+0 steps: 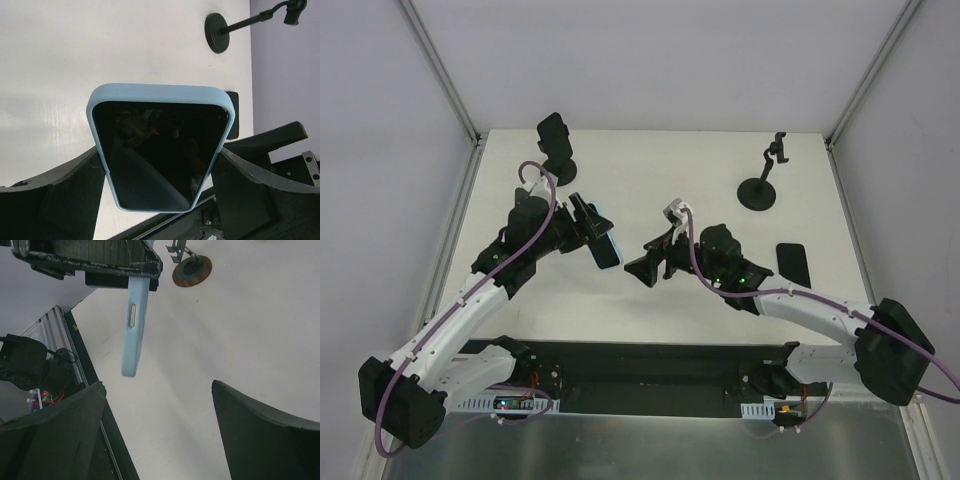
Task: Remove the phone from the phone stand
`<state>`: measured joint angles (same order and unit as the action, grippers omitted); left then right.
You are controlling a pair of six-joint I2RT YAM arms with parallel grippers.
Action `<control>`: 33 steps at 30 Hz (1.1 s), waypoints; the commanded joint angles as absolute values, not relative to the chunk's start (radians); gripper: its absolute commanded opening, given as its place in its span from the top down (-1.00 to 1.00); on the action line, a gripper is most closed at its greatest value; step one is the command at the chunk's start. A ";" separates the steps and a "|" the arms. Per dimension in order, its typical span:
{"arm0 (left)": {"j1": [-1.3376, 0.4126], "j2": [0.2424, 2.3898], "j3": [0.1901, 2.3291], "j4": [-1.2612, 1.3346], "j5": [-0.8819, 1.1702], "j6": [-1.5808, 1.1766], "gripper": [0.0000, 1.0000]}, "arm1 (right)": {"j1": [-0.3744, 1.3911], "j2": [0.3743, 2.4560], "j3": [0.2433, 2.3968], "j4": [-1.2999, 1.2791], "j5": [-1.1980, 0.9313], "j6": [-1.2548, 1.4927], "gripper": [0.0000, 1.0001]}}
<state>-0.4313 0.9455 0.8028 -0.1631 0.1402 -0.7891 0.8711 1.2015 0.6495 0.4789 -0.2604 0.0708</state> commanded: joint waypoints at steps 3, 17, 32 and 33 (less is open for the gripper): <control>-0.506 0.965 0.816 -0.086 0.086 -0.877 1.00 | 0.908 1.317 0.787 0.537 -0.235 0.109 -0.65; -0.560 0.988 0.815 -0.072 0.057 -0.870 0.89 | 0.930 1.399 0.836 0.522 -0.241 0.167 0.79; -0.558 0.876 0.873 -0.127 -0.026 -0.576 -0.98 | 0.833 1.209 0.779 0.213 -0.190 0.161 0.98; -0.558 0.867 0.888 -0.139 -0.040 -0.528 -0.98 | 0.818 1.172 0.769 0.174 -0.205 0.161 0.98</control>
<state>-0.5613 0.9340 0.8135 -0.1410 0.0368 -0.7044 0.8825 1.2922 0.7887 0.2764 -0.2127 0.1635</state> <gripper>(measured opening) 0.990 0.131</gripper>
